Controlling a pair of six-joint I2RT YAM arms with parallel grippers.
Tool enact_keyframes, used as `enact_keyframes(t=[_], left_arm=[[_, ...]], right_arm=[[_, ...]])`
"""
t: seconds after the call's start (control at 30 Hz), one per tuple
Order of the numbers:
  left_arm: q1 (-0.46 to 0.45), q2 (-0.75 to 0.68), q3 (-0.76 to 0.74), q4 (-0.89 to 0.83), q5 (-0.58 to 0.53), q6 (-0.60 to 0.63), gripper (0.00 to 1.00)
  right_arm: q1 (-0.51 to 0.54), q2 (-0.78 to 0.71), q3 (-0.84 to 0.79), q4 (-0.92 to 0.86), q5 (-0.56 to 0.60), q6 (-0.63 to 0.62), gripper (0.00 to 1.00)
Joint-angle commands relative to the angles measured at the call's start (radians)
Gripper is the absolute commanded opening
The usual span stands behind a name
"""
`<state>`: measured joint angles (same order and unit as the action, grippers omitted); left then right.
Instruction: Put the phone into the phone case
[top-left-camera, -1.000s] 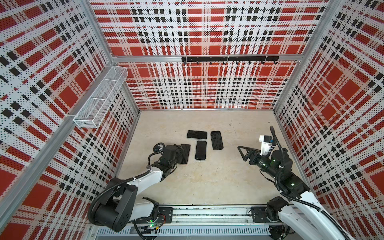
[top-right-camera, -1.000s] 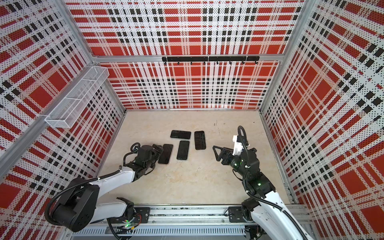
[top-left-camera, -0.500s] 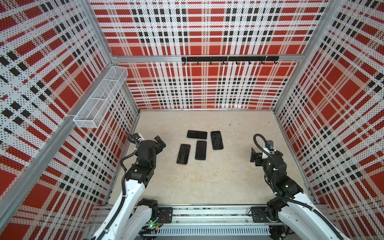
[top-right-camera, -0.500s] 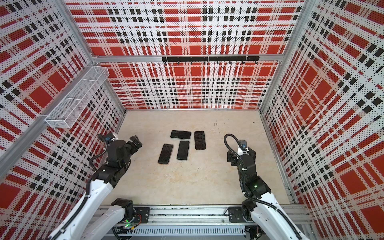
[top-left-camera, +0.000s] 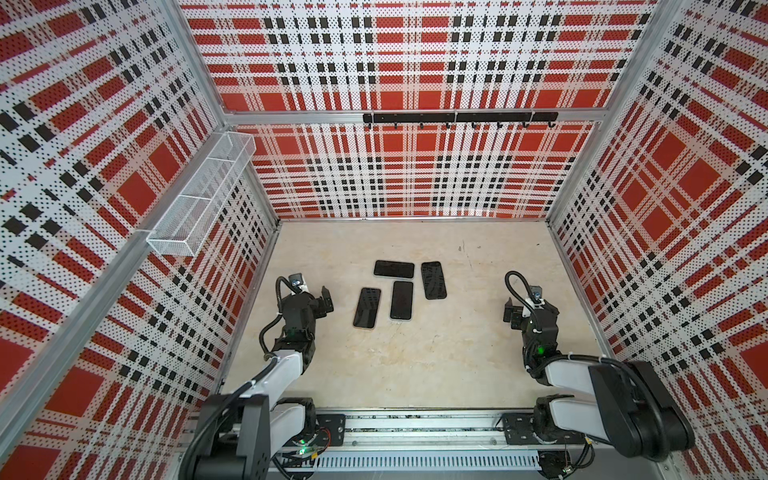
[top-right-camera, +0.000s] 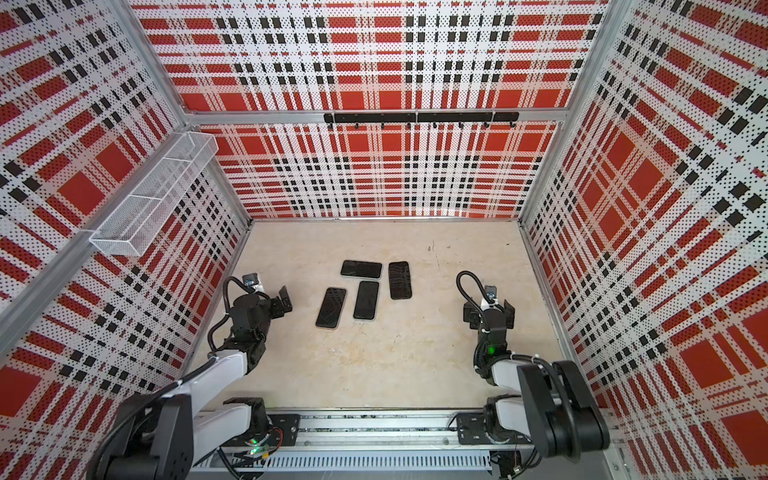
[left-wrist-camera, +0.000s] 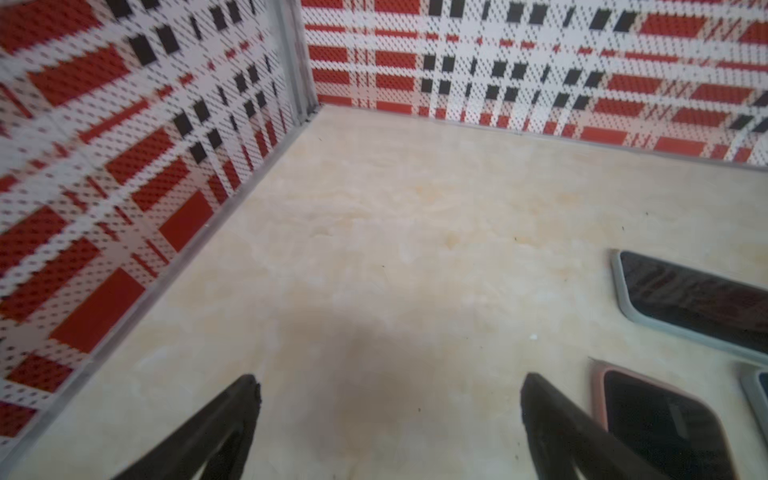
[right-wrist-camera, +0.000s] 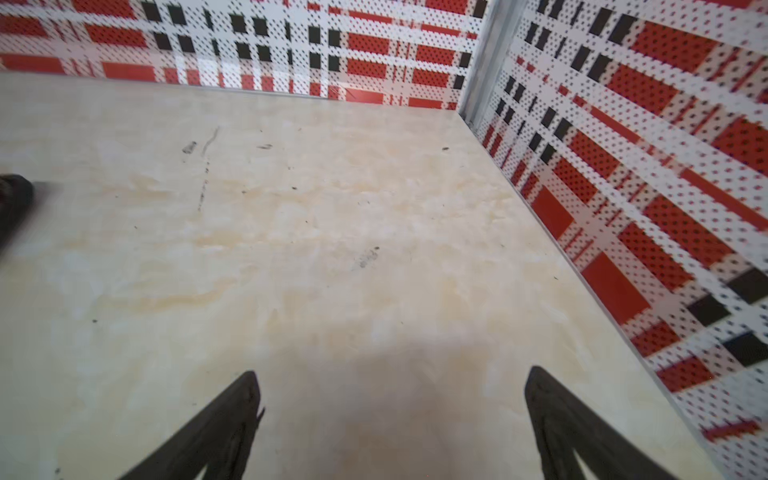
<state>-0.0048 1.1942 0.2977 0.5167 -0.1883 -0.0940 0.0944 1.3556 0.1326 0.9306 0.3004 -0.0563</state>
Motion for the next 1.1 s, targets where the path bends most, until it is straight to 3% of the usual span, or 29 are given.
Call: enact_keyframes(t=[0.0,0.1,0.2,0.33,0.5,0.63,1.07], left_arm=[[0.018,0.111,0.004,0.301,0.117,0.014,0.99],[0.025,0.158,0.034,0.302,0.159,0.063,0.99],[0.02,0.256,0.068,0.339,0.183,0.081,0.99],[-0.025,0.387,0.094,0.447,0.133,0.118,0.99],[-0.036,0.379,0.1,0.422,0.12,0.119,0.99],[-0.08,0.38,0.104,0.419,0.023,0.15,0.99],[-0.081,0.38,0.101,0.423,0.021,0.149,0.99]], right_arm=[[-0.022,0.143,0.032,0.361,-0.111,-0.008,1.0],[-0.041,0.301,0.074,0.482,-0.16,-0.005,1.0],[-0.071,0.213,0.178,0.13,-0.221,0.024,1.0],[-0.091,0.218,0.264,-0.029,-0.259,0.035,1.0],[-0.091,0.239,0.26,0.017,-0.252,0.03,1.0],[-0.09,0.233,0.258,0.012,-0.253,0.029,1.0],[-0.076,0.24,0.282,-0.027,-0.243,0.017,1.0]])
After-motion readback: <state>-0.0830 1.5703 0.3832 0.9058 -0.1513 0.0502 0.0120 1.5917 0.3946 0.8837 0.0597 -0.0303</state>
